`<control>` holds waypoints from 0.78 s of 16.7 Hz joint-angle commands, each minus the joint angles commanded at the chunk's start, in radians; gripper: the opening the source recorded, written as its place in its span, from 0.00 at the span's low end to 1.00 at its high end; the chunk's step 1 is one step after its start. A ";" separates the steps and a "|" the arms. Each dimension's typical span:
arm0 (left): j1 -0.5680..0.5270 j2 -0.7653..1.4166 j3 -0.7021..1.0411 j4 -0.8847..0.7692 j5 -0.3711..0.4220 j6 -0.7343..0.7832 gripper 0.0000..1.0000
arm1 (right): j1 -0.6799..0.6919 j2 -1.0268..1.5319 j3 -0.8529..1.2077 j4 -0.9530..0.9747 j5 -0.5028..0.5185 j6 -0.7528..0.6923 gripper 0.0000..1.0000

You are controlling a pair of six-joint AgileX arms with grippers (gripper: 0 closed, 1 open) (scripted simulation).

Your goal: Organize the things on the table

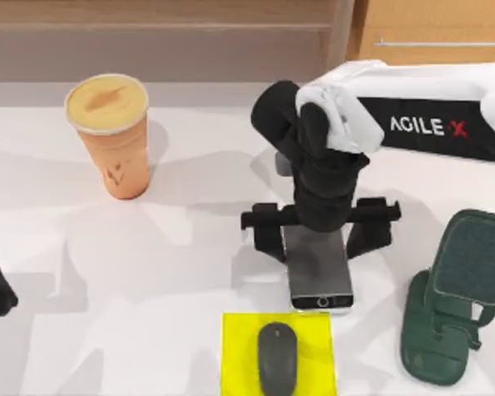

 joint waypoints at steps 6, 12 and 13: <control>0.000 0.000 0.000 0.000 0.000 0.000 1.00 | 0.000 0.000 0.000 0.000 0.000 0.000 0.00; 0.000 0.000 0.000 0.000 0.000 0.000 1.00 | -0.002 -0.022 0.019 -0.036 0.005 0.000 0.00; 0.000 0.000 0.000 0.000 0.000 0.000 1.00 | -0.001 -0.028 0.030 -0.052 0.005 -0.001 0.00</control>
